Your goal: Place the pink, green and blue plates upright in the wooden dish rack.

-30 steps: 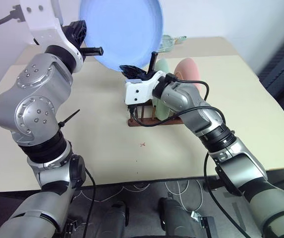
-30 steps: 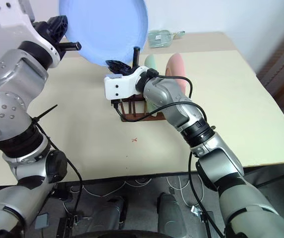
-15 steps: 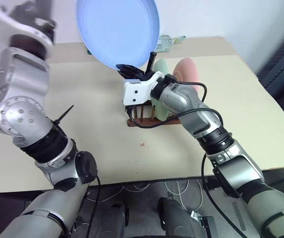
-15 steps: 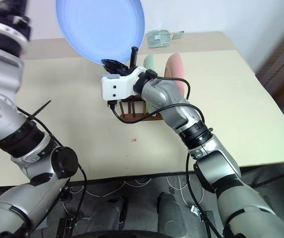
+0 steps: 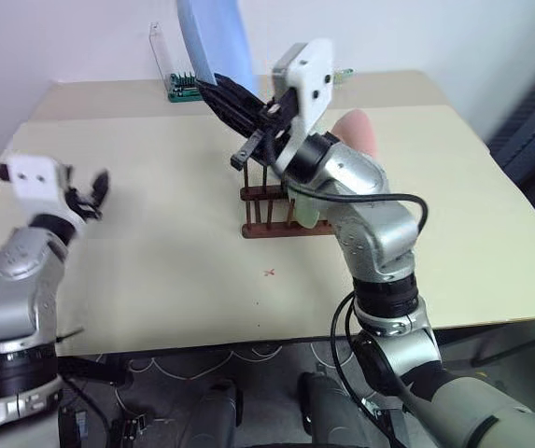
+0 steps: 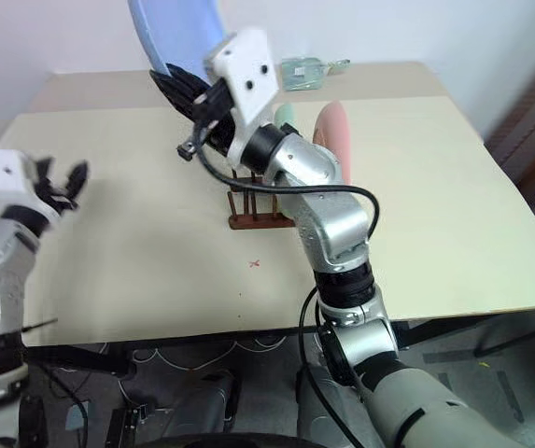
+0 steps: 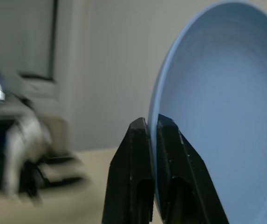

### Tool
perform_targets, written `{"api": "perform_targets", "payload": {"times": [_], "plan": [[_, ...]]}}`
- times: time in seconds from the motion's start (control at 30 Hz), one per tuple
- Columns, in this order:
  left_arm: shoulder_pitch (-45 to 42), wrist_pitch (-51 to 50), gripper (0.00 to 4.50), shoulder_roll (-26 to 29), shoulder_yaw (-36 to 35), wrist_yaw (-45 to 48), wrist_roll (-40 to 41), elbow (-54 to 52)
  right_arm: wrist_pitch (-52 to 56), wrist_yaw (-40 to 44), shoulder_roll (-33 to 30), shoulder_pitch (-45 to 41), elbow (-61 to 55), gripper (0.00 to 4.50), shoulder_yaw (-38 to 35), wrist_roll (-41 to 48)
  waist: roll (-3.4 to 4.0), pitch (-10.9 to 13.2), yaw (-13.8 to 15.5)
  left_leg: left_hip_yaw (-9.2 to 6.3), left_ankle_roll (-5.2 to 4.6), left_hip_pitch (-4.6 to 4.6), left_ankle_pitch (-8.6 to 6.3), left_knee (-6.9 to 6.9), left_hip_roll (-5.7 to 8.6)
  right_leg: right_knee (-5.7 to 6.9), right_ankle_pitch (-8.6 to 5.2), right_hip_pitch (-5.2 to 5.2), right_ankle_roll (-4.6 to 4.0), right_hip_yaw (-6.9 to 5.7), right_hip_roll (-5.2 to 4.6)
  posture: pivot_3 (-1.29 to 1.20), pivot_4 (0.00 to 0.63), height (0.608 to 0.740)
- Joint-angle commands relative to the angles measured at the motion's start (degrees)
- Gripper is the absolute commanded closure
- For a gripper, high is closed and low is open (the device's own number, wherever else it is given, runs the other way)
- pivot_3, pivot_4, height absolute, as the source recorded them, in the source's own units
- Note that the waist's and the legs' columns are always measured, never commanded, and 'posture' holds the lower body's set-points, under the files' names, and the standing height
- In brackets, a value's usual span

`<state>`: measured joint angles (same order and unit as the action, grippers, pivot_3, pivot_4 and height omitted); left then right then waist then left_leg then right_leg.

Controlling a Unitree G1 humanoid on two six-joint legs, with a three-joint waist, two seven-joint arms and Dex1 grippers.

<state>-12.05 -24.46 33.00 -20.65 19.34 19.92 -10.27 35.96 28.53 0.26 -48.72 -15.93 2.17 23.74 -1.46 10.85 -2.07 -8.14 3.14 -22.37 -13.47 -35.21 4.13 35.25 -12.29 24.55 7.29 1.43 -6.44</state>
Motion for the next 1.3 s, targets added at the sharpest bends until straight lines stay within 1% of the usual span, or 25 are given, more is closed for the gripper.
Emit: {"api": "perform_targets", "payload": {"times": [0.03, 0.2, 0.33, 0.43, 0.83, 0.93, 0.97, 1.0, 1.13, 1.2, 1.3], "plan": [[3.8, 2.6, 1.64, -0.4, 2.5, 5.1, 1.2, -5.1, 9.3, -3.4, 1.3, 1.3, -6.8, 4.5, -3.9, 10.5, 0.06, 0.0, 0.0, 0.01, -0.01, 0.01, 0.0, 0.01, 0.0, 0.01, 0.0, 0.0, 0.0, 0.0, 0.0, 0.0, 0.15, 0.74], [7.9, 3.0, 1.64, -1.1, 5.7, 11.8, 3.8, -7.9, 18.1, -13.0, 5.0, 3.2, -8.1, 4.5, -8.5, 19.2, 0.11, 0.0, -0.4, 0.06, -0.01, 0.01, 0.0, 0.03, -0.03, 0.12, 0.0, 0.1, -0.02, 0.0, 0.01, 0.0, 0.15, 0.74], [9.6, 2.3, 1.64, -0.1, 7.3, 15.3, 4.6, -9.5, 20.2, -17.4, 4.8, 3.2, -7.0, 4.5, -10.5, 22.0, 0.12, 0.0, -0.4, 0.08, -0.01, 0.01, -0.01, 0.03, -0.03, 0.13, 0.0, 0.11, -0.02, 0.0, 0.01, 0.0, 0.15, 0.74], [11.5, 1.4, 1.64, 1.2, 8.6, 18.5, 5.8, -11.9, 21.7, -21.4, 5.7, 2.8, -4.2, 4.5, -13.6, 25.2, 0.12, 0.0, -0.4, 0.1, -0.02, 0.01, -0.01, 0.04, -0.03, 0.12, 0.0, 0.11, -0.02, 0.0, 0.0, 0.0, 0.15, 0.74], [11.9, 0.7, 1.64, 0.8, 10.7, 18.9, 5.3, -13.2, 25.8, -31.2, 5.6, 1.0, 3.2, 4.5, -18.0, 33.6, 0.21, 0.1, -0.4, 0.12, -0.04, 0.01, -0.01, 0.03, -0.03, 0.12, 0.0, 0.11, -0.02, 0.0, 0.01, 0.0, 0.15, 0.74], [11.9, 0.6, 1.58, 0.5, 11.4, 18.9, 5.3, -13.8, 26.0, -32.1, 5.0, 0.6, 3.9, 3.58, -17.7, 34.4, 0.22, 0.1, -0.4, 0.12, -0.04, 0.01, -0.01, 0.03, -0.03, 0.12, 0.0, 0.11, -0.02, 0.0, 0.01, 0.0, 0.15, 0.74], [11.9, 0.5, 1.58, 0.4, 11.5, 18.9, 5.4, -14.0, 26.0, -32.1, 4.8, 0.5, 3.8, 3.04, -17.4, 34.5, 0.23, 0.1, -0.4, 0.12, -0.04, 0.01, -0.01, 0.03, -0.03, 0.12, 0.0, 0.11, -0.02, 0.0, 0.01, 0.0, 0.15, 0.74], [11.9, 0.4, 1.58, 0.2, 11.6, 18.9, 5.7, -14.2, 25.8, -32.2, 4.6, 0.5, 3.6, 2.64, -17.2, 34.6, 0.23, 0.1, -0.4, 0.12, -0.04, 0.01, -0.01, 0.03, -0.03, 0.12, 0.0, 0.11, -0.02, 0.0, 0.01, 0.0, 0.15, 0.74], [12.0, 0.1, 1.58, -0.3, 12.5, 18.8, 5.8, -14.7, 25.2, -31.1, 2.5, 0.1, 2.5, 0.66, -14.8, 32.6, 0.24, 0.1, -0.4, 0.13, -0.05, 0.01, -0.01, 0.03, -0.03, 0.11, 0.0, 0.1, -0.02, 0.0, 0.01, 0.0, 0.15, 0.74], [12.0, 0.1, 1.58, -0.4, 12.7, 18.7, 5.8, -14.8, 23.9, -28.6, -0.1, -0.5, 0.4, 0.66, -11.7, 30.2, 0.24, 0.1, -0.4, 0.13, -0.05, 0.01, -0.01, 0.03, -0.03, 0.11, 0.0, 0.1, -0.02, 0.0, 0.01, 0.0, 0.15, 0.74], [11.8, 0.2, 1.58, -0.6, 13.2, 18.7, 5.7, -14.6, 20.2, -22.6, -7.3, -1.8, -3.6, 0.66, -4.4, 23.4, 0.27, 0.1, -0.4, 0.14, -0.05, 0.0, -0.02, 0.02, -0.03, 0.1, 0.0, 0.1, -0.01, 0.0, 0.01, 0.0, 0.15, 0.74]]}}
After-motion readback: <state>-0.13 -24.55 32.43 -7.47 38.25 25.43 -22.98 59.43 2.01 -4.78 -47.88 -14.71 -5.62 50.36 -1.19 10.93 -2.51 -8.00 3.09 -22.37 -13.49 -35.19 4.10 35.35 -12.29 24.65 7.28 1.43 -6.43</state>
